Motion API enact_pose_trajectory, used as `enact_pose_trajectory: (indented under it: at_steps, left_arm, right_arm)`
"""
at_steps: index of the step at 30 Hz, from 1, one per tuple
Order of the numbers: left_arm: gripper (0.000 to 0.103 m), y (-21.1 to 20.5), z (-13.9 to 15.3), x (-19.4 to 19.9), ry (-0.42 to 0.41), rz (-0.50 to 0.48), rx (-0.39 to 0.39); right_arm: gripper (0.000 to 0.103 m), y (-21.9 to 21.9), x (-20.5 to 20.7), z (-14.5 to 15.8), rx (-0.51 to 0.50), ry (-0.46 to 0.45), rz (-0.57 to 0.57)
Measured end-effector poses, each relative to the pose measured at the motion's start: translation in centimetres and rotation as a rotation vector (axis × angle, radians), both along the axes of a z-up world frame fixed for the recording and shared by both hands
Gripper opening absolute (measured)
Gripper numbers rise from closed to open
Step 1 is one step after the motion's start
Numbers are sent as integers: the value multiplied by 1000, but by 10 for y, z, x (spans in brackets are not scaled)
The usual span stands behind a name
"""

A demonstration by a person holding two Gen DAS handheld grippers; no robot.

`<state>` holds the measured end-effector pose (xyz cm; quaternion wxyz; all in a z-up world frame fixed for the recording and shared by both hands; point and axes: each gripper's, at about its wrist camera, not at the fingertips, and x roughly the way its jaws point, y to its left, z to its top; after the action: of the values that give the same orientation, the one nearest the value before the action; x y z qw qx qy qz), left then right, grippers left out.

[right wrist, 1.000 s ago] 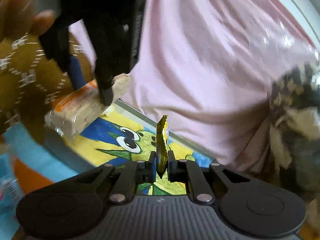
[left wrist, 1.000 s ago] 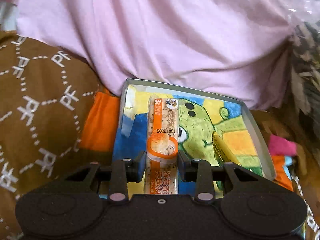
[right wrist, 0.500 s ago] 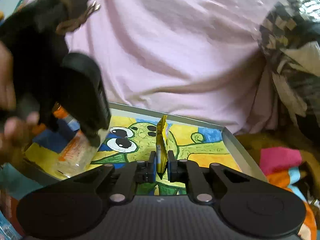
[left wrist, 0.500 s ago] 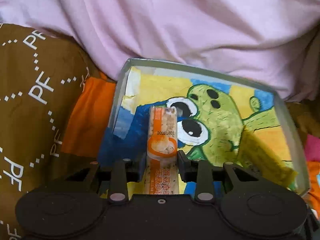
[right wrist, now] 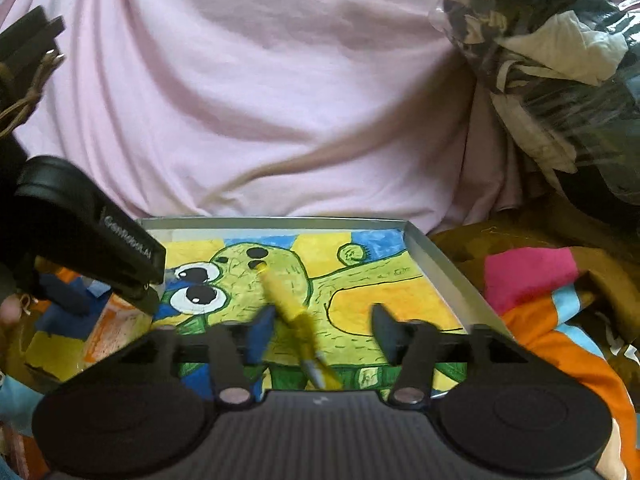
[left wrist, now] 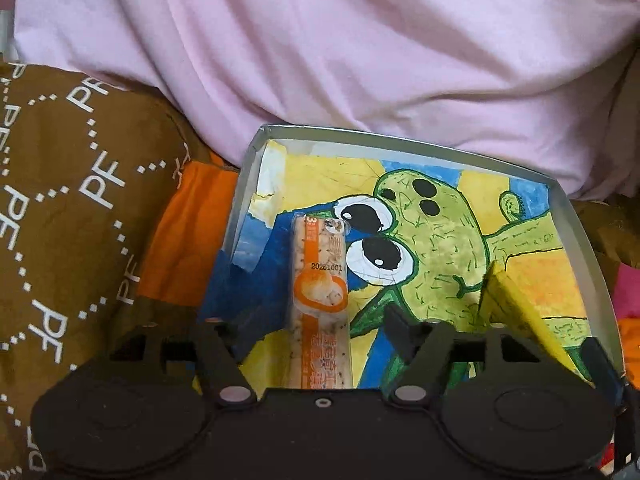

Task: Organize snacks
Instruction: 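Lower the snack bar into the tray with left tool while right releases the yellow bar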

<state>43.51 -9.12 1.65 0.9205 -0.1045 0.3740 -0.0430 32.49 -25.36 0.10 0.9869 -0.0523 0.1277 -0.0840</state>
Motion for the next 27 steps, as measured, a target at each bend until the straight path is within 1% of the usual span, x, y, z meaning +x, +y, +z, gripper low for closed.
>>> enact_pose_trajectory:
  at_steps: [3, 4, 5, 6, 7, 11, 13, 16, 19, 27]
  left_arm:
    - [73, 1, 5, -7, -8, 0, -2]
    - [75, 1, 7, -10, -11, -2, -2]
    - [78, 2, 8, -13, -15, -3, 0]
    - [84, 3, 10, -16, -23, -2, 2]
    - [86, 4, 13, -20, -35, 2, 7]
    - [88, 10, 24, -36, -68, -1, 23]
    - [93, 15, 30, -47, -86, 0, 26]
    - [98, 21, 40, -66, -126, 3, 35]
    - [101, 28, 48, -89, -168, 7, 42]
    - [102, 41, 61, -155, -245, 18, 35]
  right_arm:
    - [77, -5, -3, 3, 26, -5, 6]
    - [83, -6, -5, 4, 34, -11, 13]
    - [86, -7, -8, 6, 42, -21, 24]
    - [89, -7, -12, 7, 44, -31, 30]
    - [92, -7, -15, 9, 44, -38, 35]
    - [97, -5, -29, 18, 57, -63, 61]
    - [100, -5, -39, 23, 65, -81, 66]
    - [103, -4, -55, 32, 63, -108, 75]
    - [103, -2, -73, 41, 53, -130, 86]
    - [103, 1, -132, 58, 51, -177, 114]
